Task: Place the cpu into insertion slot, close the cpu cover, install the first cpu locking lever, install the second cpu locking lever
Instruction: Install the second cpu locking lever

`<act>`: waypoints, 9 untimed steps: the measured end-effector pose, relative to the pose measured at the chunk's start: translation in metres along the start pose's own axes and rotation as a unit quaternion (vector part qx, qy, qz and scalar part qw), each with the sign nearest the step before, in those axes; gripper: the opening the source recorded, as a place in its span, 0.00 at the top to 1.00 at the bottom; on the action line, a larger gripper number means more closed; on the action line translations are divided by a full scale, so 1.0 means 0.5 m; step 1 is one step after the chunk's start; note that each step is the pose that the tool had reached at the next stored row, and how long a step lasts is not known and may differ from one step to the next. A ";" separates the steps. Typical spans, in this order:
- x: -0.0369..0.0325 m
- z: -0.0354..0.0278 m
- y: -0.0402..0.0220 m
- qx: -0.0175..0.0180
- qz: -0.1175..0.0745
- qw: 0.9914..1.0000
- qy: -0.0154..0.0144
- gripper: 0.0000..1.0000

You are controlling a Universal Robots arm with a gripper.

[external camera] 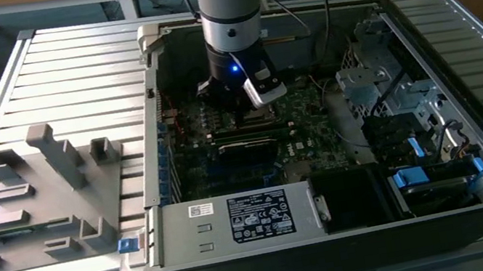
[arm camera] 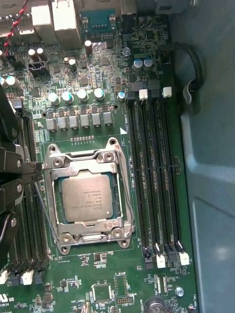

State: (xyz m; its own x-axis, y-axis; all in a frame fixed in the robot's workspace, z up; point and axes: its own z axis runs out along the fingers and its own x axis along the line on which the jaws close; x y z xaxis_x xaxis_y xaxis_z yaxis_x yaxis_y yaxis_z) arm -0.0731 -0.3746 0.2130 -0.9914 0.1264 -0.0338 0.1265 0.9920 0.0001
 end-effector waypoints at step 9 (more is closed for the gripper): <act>0.001 0.002 0.000 0.000 0.000 1.000 0.000 0.89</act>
State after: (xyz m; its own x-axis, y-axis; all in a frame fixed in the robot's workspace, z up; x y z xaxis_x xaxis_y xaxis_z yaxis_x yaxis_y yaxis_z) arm -0.0734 -0.3745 0.2118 -0.9914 0.1263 -0.0340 0.1264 0.9920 0.0004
